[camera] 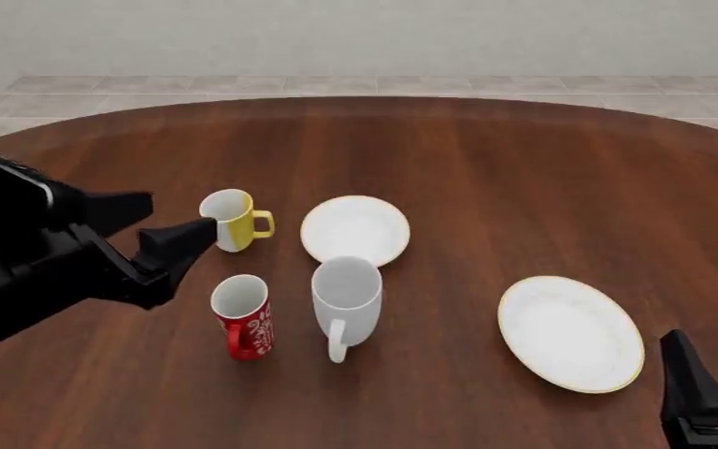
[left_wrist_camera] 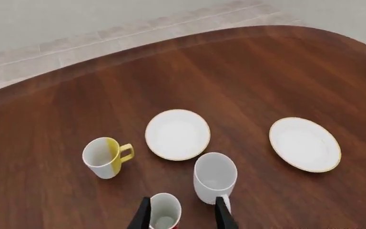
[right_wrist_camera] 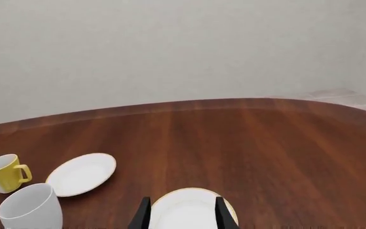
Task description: Put the white mug on the left plate.
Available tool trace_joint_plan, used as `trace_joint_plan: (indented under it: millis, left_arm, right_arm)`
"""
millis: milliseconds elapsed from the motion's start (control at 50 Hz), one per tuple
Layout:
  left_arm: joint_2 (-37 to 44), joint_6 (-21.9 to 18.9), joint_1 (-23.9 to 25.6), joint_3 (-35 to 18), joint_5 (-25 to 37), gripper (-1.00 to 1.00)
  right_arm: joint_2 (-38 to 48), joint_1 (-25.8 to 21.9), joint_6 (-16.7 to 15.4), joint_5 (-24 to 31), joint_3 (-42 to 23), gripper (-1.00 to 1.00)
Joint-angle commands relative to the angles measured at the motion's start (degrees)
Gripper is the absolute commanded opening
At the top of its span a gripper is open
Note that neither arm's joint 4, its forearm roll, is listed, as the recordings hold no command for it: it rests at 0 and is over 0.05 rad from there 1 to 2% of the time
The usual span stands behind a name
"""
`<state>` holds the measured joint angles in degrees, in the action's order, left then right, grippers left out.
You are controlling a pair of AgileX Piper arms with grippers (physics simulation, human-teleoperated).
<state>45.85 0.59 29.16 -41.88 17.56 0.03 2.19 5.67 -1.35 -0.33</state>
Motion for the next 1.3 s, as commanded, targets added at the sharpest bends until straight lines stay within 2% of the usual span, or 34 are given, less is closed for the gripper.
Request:
trace_joint_plan:
  millis: [20, 480, 880, 1240, 1300]
  left_arm:
    - [3.8, 1.8, 3.4, -1.8, -1.0, 1.0]
    - [11.0, 3.8, 7.6, -3.3, -5.6, 1.0]
    - [12.5, 8.7, 10.5, -3.0, -7.2, 1.0]
    - [14.8, 14.9, 9.8, -0.6, -9.3, 1.0]
    - [14.6, 14.9, 9.2, -0.1, -9.6, 1.0]
  right_arm:
    - [0.0, 0.0, 0.2, 0.1, 0.0, 1.0]
    - [0.0, 0.0, 0.6, 0.1, 0.0, 1.0]
    - [0.0, 0.1, 1.0, 0.1, 0.0, 1.0]
    - [0.0, 0.1, 1.3, 0.2, 0.1, 1.0]
    - [0.0, 0.1, 1.3, 0.2, 0.1, 1.0]
